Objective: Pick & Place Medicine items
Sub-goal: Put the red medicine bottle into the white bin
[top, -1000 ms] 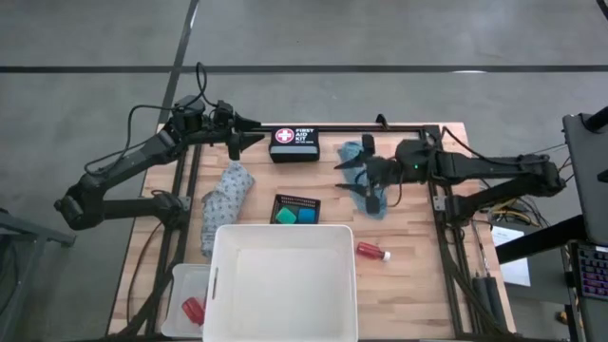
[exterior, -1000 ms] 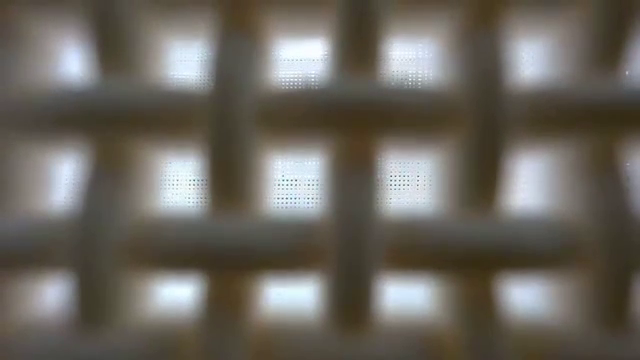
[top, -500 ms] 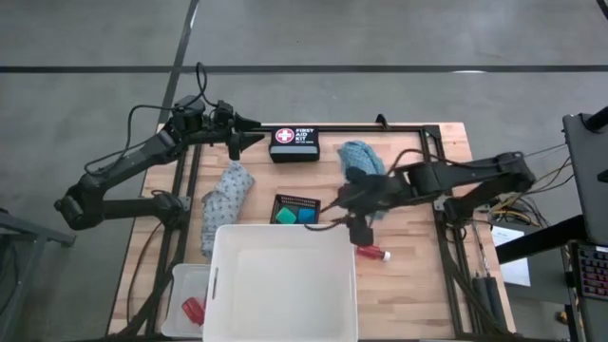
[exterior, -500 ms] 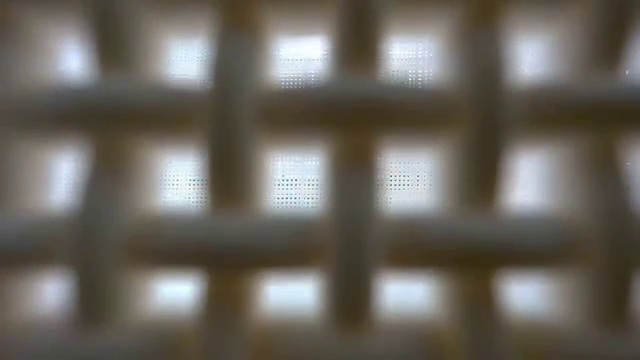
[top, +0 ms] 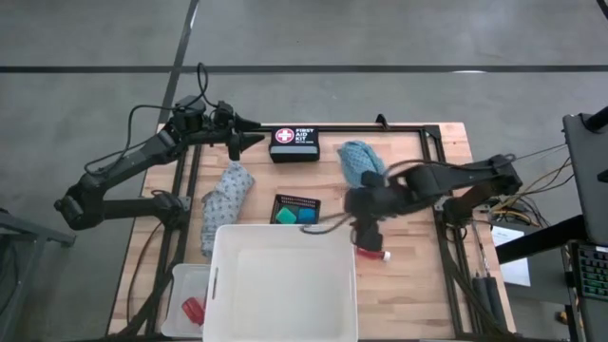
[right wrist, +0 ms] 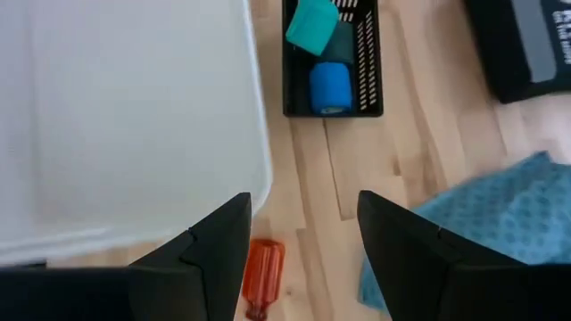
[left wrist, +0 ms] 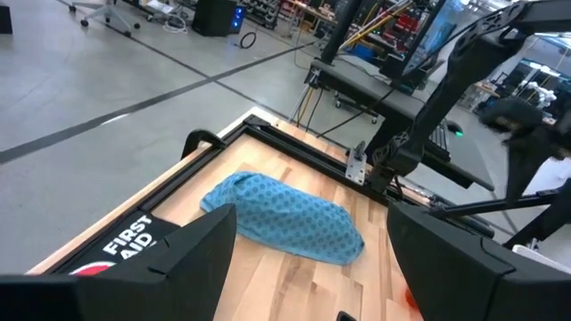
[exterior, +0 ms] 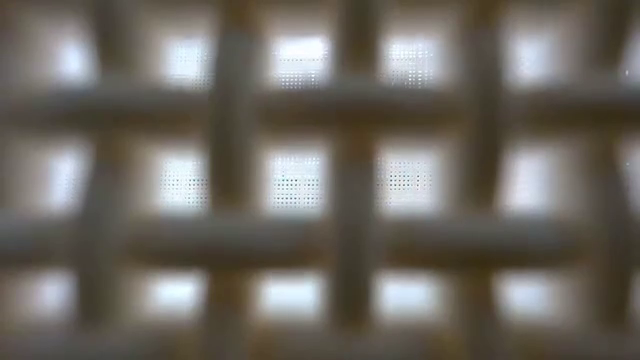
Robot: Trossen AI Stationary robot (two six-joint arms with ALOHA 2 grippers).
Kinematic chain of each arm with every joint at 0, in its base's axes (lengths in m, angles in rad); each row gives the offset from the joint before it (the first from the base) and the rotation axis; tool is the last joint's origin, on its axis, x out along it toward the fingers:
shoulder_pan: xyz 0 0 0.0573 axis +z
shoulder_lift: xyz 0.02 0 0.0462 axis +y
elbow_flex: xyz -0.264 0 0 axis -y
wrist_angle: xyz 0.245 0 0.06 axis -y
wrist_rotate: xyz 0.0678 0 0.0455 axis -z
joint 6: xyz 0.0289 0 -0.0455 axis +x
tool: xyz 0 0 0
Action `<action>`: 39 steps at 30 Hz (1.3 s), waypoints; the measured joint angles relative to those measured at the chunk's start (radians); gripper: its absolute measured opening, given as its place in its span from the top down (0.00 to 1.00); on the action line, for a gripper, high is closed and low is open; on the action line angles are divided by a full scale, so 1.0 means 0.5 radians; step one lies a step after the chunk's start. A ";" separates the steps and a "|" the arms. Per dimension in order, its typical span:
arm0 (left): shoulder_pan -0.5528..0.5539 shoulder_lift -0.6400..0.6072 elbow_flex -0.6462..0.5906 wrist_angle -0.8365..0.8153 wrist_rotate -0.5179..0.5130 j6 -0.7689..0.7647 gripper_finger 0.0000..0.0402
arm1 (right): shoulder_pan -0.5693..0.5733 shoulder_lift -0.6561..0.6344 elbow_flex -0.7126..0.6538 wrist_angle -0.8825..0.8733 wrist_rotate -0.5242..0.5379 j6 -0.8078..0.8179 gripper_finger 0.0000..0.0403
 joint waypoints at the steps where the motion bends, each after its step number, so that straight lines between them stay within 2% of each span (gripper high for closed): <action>1: 0.000 0.000 0.000 -0.012 0.000 0.000 0.26 | 0.035 -0.034 -0.013 -0.017 0.040 0.033 0.50; 5: 0.001 0.000 -0.001 -0.028 0.000 0.000 0.26 | 0.165 -0.160 -0.119 -0.116 0.213 0.278 0.50; 10: 0.001 0.000 -0.001 -0.034 0.000 0.000 0.26 | 0.281 -0.297 -0.431 -0.091 0.340 0.497 0.50; 14: 0.001 0.000 -0.002 -0.044 0.000 0.000 0.26 | 0.328 -0.481 -0.751 0.105 0.365 0.588 0.50; 19: 0.001 0.000 -0.002 -0.047 0.000 0.000 0.26 | 0.418 -0.771 -1.234 0.535 0.561 0.565 0.50; 26: 0.001 0.000 -0.002 -0.063 0.000 0.000 0.26 | 0.420 -1.019 -1.925 1.070 0.497 0.577 0.50; 30: 0.001 0.000 -0.002 -0.067 0.000 0.000 0.26 | 0.420 -1.038 -2.214 1.401 0.426 0.597 0.50; 33: 0.001 0.000 -0.002 -0.071 0.000 0.000 0.26 | 0.420 -1.015 -2.321 1.539 0.398 0.684 0.50; 39: 0.001 0.000 -0.002 -0.072 0.000 0.000 0.26 | 0.464 -0.986 -2.361 1.579 0.279 0.696 0.50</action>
